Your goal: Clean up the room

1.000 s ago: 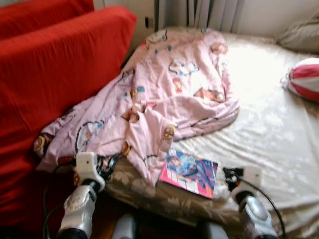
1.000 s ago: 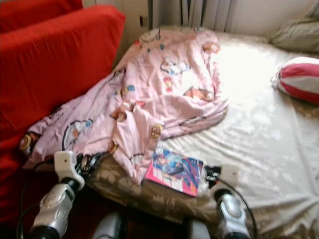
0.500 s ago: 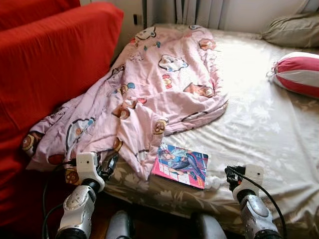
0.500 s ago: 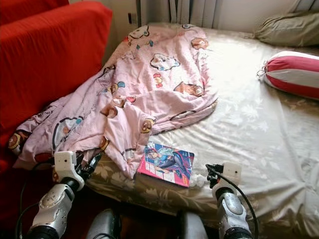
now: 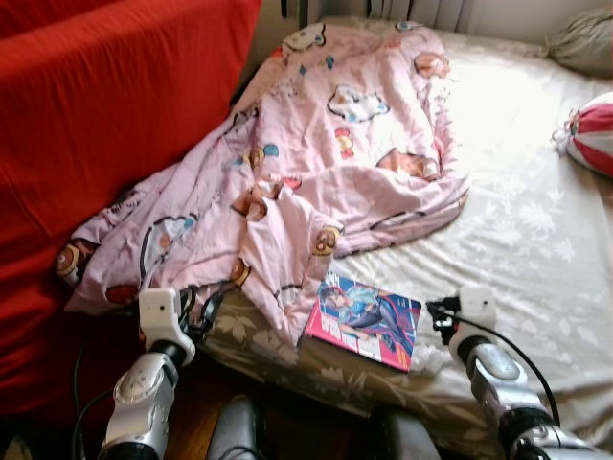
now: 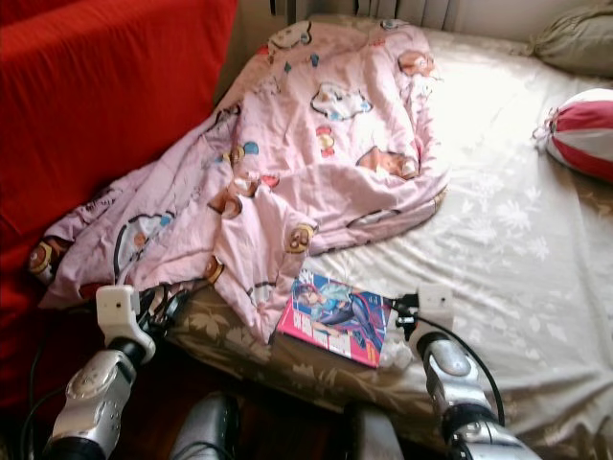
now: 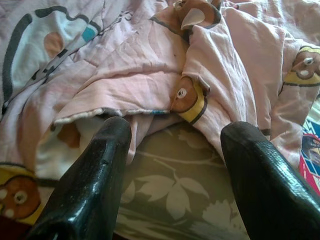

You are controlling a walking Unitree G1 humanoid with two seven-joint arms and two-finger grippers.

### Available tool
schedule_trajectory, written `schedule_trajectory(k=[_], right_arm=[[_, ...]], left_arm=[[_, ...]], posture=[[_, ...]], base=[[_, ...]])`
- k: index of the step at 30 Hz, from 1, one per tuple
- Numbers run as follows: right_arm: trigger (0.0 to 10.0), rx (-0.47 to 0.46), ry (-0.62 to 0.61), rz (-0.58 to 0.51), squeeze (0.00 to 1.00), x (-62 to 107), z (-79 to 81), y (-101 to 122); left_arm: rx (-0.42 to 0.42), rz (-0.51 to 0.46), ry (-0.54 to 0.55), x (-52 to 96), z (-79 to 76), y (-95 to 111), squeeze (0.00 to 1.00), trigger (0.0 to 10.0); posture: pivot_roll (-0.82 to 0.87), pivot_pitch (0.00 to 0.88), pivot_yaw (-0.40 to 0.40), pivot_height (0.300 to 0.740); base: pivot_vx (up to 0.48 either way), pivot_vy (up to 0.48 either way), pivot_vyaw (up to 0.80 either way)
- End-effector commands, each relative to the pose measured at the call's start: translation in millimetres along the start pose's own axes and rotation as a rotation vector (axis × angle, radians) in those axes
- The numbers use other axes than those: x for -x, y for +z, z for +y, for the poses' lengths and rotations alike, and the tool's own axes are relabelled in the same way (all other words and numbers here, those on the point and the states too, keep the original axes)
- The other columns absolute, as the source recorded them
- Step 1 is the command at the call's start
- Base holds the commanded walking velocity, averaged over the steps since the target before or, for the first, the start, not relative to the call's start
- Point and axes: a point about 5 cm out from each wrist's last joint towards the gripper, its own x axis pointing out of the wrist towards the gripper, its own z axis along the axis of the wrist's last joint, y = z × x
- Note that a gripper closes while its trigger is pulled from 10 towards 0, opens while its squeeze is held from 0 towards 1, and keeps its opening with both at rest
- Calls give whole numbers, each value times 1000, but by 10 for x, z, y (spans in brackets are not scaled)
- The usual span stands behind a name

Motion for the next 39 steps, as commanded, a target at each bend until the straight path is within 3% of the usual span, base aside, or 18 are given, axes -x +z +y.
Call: schedule_trajectory(k=[1, 2, 3, 4, 6, 7, 8, 9, 12, 13, 15, 21, 39], right_arm=[[10000, 76, 28, 58, 275, 6, -56, -22], [10000, 113, 52, 70, 275, 1, -57, -5], [10000, 198, 144, 84, 949, -7, -41, 48], [10000, 227, 197, 80, 1000, -9, -23, 79], [10000, 328, 245, 105, 1000, -9, -39, 115], [10000, 351, 231, 120, 584, -10, -73, 123], [10000, 363, 221, 129, 584, -10, -95, 129], [10000, 374, 226, 152, 0, -6, -129, 137], [10000, 490, 366, 248, 0, 42, -122, 40], [10000, 563, 389, 291, 0, 61, -143, -2], [10000, 601, 376, 298, 0, 64, -168, -4], [10000, 558, 424, 316, 0, 76, -133, -39], [10000, 647, 355, 332, 0, 61, -94, -115]], left_arm=[[-7, 12, 9, 39, 42, -6, 0, 10000], [-8, 12, 10, 42, 45, -3, 0, 10000], [-12, 14, 10, 51, 50, 0, 0, 10000], [-13, 15, 10, 55, 51, 4, 0, 10000], [-18, 18, 10, 67, 54, 4, 0, 10000], [-18, 18, 10, 76, 59, 6, 0, 10000], [-18, 18, 11, 82, 63, 7, 0, 10000], [-20, 20, 11, 98, 75, 12, 0, 10000], [-25, 25, 10, 122, 94, 13, 0, 10000], [-28, 27, 9, 128, 103, 20, 0, 10000], [-40, 34, 10, 140, 116, 26, 0, 10000], [-46, 44, 4, 175, 119, 23, 0, 10000], [-54, 66, -2, 278, 129, 21, 0, 10000]], posture=[[84, 220, 3, 616], [85, 220, 3, 616], [89, 219, 6, 616], [91, 223, 6, 616], [98, 223, 9, 616], [99, 223, 10, 616], [99, 223, 10, 616], [104, 225, 15, 616], [114, 231, 20, 616], [116, 239, 23, 616], [118, 247, 24, 616], [130, 262, 32, 616], [157, 301, 54, 616]], base=[[0, 0, 0], [0, 0, 0], [0, 0, 0], [0, 0, 0], [0, 0, 0], [0, 0, 0], [0, 0, 0], [0, 0, 0], [0, 0, 0], [0, 0, 0], [0, 0, 0], [0, 0, 0], [0, 0, 0]])
